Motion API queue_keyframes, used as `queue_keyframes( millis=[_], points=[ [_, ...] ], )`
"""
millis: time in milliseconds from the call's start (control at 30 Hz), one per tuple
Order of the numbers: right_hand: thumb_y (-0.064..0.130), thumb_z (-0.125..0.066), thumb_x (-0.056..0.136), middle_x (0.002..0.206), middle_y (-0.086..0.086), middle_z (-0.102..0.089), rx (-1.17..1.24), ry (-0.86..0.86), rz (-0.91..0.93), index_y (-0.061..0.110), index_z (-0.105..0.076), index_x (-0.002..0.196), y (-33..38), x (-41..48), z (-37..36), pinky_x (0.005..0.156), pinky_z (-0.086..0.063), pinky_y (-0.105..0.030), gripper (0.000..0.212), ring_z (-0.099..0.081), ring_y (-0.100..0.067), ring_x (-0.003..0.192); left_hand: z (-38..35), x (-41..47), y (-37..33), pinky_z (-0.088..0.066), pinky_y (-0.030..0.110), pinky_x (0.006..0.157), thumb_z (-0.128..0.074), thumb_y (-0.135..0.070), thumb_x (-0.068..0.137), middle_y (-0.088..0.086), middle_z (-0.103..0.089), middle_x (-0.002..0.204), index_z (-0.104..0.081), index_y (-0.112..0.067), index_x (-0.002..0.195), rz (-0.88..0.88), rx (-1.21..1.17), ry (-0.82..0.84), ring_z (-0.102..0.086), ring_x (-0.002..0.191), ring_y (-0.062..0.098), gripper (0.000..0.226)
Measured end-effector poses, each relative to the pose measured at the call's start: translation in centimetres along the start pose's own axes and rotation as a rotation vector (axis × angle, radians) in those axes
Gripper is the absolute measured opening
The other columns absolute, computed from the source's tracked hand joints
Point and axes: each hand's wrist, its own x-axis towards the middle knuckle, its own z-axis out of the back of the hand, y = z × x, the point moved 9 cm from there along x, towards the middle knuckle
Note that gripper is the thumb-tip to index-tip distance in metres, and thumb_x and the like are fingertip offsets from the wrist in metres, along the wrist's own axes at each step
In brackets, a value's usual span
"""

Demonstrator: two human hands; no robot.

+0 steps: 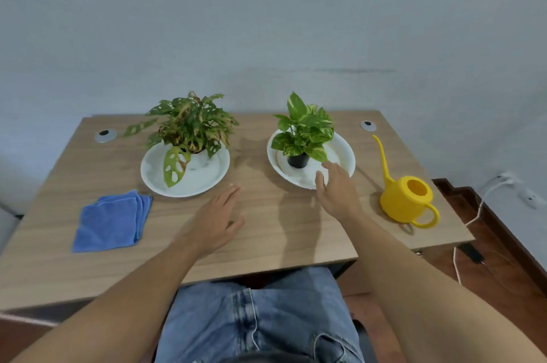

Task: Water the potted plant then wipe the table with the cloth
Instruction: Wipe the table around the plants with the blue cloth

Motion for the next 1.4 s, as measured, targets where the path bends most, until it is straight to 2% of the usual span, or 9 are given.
queue_keyframes(
  millis=[167, 267, 433, 533, 733, 833, 967, 1133, 1400],
  points=[
    [0.030, -0.050, 0.110, 0.135, -0.018, -0.065, -0.003, 0.087, 0.112, 0.006, -0.058, 0.142, 5.4, 0.0, -4.6, 0.098, -0.048, -0.050, 0.041, -0.058, -0.041, 0.124, 1.6, -3.9, 3.3, -0.020, 0.038, 0.138, -0.054, -0.044, 0.113, 0.001, -0.024, 0.182, -0.028, -0.013, 0.174, 0.089, -0.006, -0.047, -0.020, 0.169, 0.017, 0.073],
    [0.030, -0.051, 0.110, 0.131, -0.019, -0.067, -0.003, 0.138, 0.161, 0.004, -0.060, 0.139, 8.4, 0.0, -7.0, 0.100, -0.049, -0.050, 0.040, -0.060, -0.041, 0.123, 2.1, -6.1, 5.6, -0.019, 0.034, 0.135, -0.052, -0.047, 0.113, 0.001, -0.025, 0.182, -0.028, -0.015, 0.174, 0.147, -0.001, -0.057, -0.023, 0.168, 0.017, 0.073],
    [0.031, -0.045, 0.112, 0.130, -0.019, -0.069, -0.036, 0.216, 0.331, 0.005, -0.063, 0.133, 13.7, -1.2, -11.2, 0.109, -0.047, -0.049, 0.038, -0.061, -0.042, 0.128, 3.5, -9.8, 9.1, -0.029, 0.039, 0.132, -0.045, -0.054, 0.108, 0.008, -0.036, 0.177, -0.036, -0.013, 0.171, 0.247, -0.028, -0.101, -0.038, 0.162, 0.026, 0.076],
    [0.034, -0.041, 0.112, 0.129, -0.014, -0.069, -0.053, 0.258, 0.406, 0.009, -0.064, 0.131, 16.6, -2.0, -13.3, 0.104, -0.048, -0.048, 0.039, -0.061, -0.037, 0.125, 4.8, -12.2, 10.6, -0.033, 0.038, 0.128, -0.043, -0.054, 0.106, 0.011, -0.044, 0.171, -0.043, -0.009, 0.167, 0.333, -0.053, -0.162, -0.047, 0.156, 0.030, 0.076],
    [0.033, -0.046, 0.112, 0.151, -0.015, -0.059, 0.067, 0.389, 0.464, 0.007, -0.054, 0.149, 22.9, -4.2, -17.5, 0.111, -0.047, -0.052, 0.046, -0.057, -0.037, 0.136, 7.1, -16.6, 13.1, -0.019, 0.045, 0.135, -0.037, -0.051, 0.109, 0.010, -0.039, 0.176, -0.039, -0.006, 0.168, 0.468, -0.004, -0.206, -0.030, 0.167, 0.028, 0.075],
    [0.029, -0.050, 0.110, 0.145, -0.016, -0.061, 0.107, 0.409, 0.527, 0.005, -0.056, 0.146, 25.9, -5.5, -19.5, 0.114, -0.045, -0.049, 0.044, -0.056, -0.036, 0.135, 7.8, -18.1, 14.8, -0.025, 0.054, 0.136, -0.029, -0.055, 0.108, 0.009, -0.039, 0.176, -0.039, -0.005, 0.168, 0.524, 0.011, -0.223, -0.029, 0.167, 0.028, 0.079],
    [0.029, -0.052, 0.109, 0.140, -0.015, -0.064, 0.097, 0.435, 0.645, 0.005, -0.058, 0.143, 30.0, -7.4, -21.8, 0.113, -0.045, -0.049, 0.042, -0.058, -0.035, 0.131, 8.8, -19.2, 16.3, -0.024, 0.052, 0.136, -0.024, -0.056, 0.108, 0.009, -0.035, 0.178, -0.035, -0.004, 0.170, 0.582, 0.018, -0.246, -0.023, 0.169, 0.027, 0.082],
    [0.034, -0.046, 0.109, 0.166, -0.013, -0.048, 0.107, 0.543, 0.740, 0.008, -0.053, 0.152, 35.0, -9.0, -26.5, 0.129, -0.030, -0.048, 0.051, -0.037, -0.030, 0.158, 9.8, -20.1, 19.7, -0.020, 0.051, 0.138, -0.022, -0.057, 0.108, 0.008, -0.028, 0.181, -0.028, -0.008, 0.173, 0.656, -0.020, -0.274, -0.019, 0.170, 0.023, 0.082],
    [0.032, -0.039, 0.114, 0.178, -0.016, -0.022, 0.045, 0.607, 0.740, 0.007, -0.036, 0.165, 39.8, -9.7, -33.5, 0.132, -0.021, -0.047, 0.056, -0.019, -0.030, 0.166, 10.6, -20.1, 26.2, -0.022, 0.048, 0.137, -0.019, -0.048, 0.111, 0.009, -0.029, 0.181, -0.032, -0.007, 0.172, 0.630, 0.036, -0.224, -0.021, 0.170, 0.023, 0.074]
  ],
)
